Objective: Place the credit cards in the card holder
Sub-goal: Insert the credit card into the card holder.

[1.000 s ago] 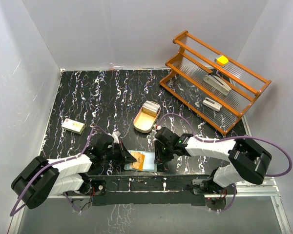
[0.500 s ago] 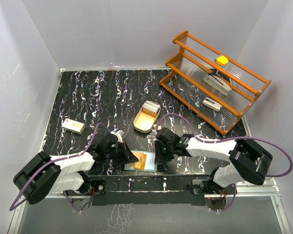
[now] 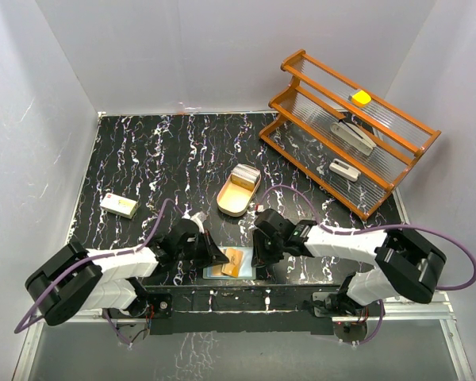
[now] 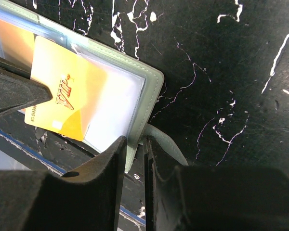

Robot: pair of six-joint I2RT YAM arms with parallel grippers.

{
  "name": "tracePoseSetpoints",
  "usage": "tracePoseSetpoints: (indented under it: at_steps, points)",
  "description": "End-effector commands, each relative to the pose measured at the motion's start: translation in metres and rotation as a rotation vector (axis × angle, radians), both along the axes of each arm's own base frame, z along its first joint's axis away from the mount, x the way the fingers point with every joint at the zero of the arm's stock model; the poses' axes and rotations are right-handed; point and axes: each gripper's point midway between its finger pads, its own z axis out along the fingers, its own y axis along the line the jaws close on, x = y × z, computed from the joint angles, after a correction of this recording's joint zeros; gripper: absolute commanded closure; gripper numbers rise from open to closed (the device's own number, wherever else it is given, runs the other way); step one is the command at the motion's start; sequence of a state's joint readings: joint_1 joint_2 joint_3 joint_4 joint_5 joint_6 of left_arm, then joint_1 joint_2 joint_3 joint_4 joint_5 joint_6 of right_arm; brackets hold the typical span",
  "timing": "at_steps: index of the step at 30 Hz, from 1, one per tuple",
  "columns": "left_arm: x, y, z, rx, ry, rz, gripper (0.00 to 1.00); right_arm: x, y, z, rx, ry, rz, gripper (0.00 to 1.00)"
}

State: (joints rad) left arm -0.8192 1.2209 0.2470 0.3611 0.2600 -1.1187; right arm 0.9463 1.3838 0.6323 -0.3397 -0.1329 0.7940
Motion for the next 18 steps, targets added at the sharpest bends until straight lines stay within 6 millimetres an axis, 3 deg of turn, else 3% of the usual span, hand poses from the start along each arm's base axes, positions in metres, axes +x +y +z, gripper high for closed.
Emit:
tracePoseSetpoints:
  at_steps: [1,11,18]
  points:
    - [0.000,0.013,-0.016,0.103,0.002,0.039,1.00,-0.002,-0.011,-0.014,-0.034,-0.011,-0.023,0.81]
    - [0.004,0.029,-0.012,0.129,-0.026,0.126,1.00,-0.005,-0.017,-0.018,-0.034,-0.013,-0.042,0.83]
    - [0.002,0.021,-0.011,0.093,-0.029,0.116,1.00,-0.007,-0.011,-0.017,0.016,-0.002,-0.049,0.83]
